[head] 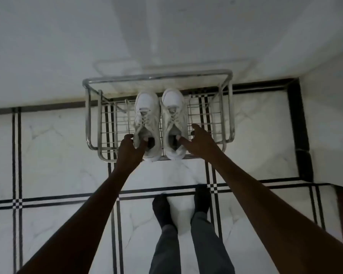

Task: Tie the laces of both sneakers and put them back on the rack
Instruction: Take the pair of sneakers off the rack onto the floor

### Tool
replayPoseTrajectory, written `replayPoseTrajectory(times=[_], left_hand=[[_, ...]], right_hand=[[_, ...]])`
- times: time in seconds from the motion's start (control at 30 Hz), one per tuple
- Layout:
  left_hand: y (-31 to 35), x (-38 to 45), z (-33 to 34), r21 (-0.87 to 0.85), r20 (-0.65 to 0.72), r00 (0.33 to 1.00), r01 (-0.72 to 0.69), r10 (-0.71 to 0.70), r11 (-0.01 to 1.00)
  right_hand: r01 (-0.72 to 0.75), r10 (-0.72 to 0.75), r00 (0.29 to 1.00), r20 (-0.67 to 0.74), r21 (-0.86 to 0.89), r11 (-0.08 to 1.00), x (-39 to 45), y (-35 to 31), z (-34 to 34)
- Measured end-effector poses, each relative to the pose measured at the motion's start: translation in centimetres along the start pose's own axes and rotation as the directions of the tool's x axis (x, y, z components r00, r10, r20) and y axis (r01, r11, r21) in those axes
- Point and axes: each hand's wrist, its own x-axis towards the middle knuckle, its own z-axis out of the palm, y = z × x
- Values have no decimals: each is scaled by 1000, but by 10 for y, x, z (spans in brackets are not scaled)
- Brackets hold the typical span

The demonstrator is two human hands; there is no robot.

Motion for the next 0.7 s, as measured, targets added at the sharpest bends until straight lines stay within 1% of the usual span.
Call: replayPoseTrajectory(times=[0.07, 0.17, 0.2, 0.27, 0.3, 0.47, 0.57, 0.63, 0.7], left_hand=[[-3, 10, 1, -59, 1, 1000, 16, -16, 998], [-12, 26, -5, -147, 101, 994, 61, -47, 987], [-13, 29, -8, -150, 131, 990, 78, -59, 986], [-13, 35, -12, -150, 178, 980, 122, -94, 981], [-11, 36, -13, -154, 194, 977, 121, -90, 981], [-11, 25, -8, -177, 149, 988, 51, -24, 983], [-19, 7, -4, -197, 103, 994, -16, 37, 980], [-29, -7, 0, -201, 83, 995, -36, 54, 979], [-39, -22, 3, -214, 70, 995, -51, 68, 976]], right_hand=[[-10, 10, 1000, 4, 21, 1000, 16, 3, 8], [-35, 35, 999, 10, 2, 999, 35, 12, 23], [-44, 44, 999, 22, 2, 999, 37, 14, 26], [-63, 60, 997, 39, 58, 996, 39, 17, 30], [-71, 68, 997, 37, 87, 994, 40, 17, 31], [-29, 33, 998, -55, 67, 997, 33, 15, 37], [-17, 26, 997, -77, 108, 994, 16, 20, 43], [30, -15, 992, -127, 117, 993, -1, 23, 47], [111, -92, 976, -195, 89, 990, -16, 31, 52]])
